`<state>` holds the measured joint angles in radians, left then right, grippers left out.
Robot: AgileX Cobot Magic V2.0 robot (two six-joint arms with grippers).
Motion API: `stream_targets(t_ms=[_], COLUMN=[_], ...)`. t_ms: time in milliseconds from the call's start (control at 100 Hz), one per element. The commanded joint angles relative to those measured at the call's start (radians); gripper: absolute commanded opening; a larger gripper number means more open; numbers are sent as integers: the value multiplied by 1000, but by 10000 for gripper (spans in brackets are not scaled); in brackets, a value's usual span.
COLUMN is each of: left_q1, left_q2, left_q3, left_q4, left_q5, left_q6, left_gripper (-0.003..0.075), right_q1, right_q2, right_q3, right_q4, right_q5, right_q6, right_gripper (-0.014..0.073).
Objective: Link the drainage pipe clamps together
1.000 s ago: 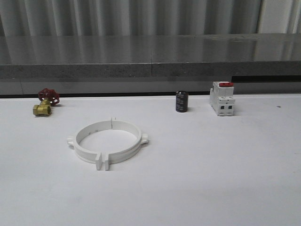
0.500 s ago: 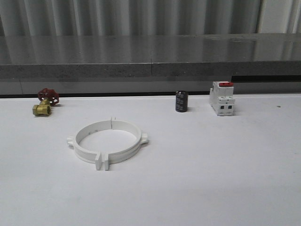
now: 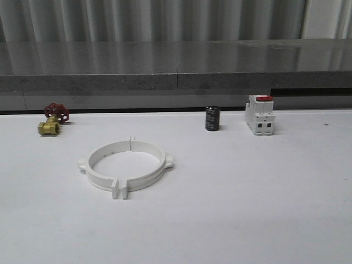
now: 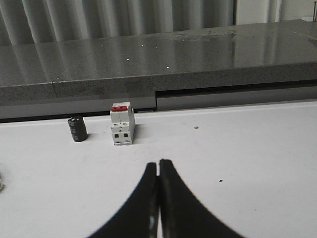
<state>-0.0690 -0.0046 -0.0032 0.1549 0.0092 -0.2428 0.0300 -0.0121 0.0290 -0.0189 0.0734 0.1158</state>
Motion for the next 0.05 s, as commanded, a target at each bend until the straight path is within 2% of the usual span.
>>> stream_targets(t_ms=[0,40], left_q1=[3,3], left_q2=[-31,-31], left_q3=[45,45], left_q4=[-3,-3], left_q5=[-82,-82], left_q6=[-1,-1], left_gripper=[-20,-20], right_q1=[-8,-8], right_q2=[-18,-18], right_q3=[-19,-19], right_q4=[3,3], right_q5=[-85,-85], right_q6=[-6,-6], right_gripper=[-67,-67])
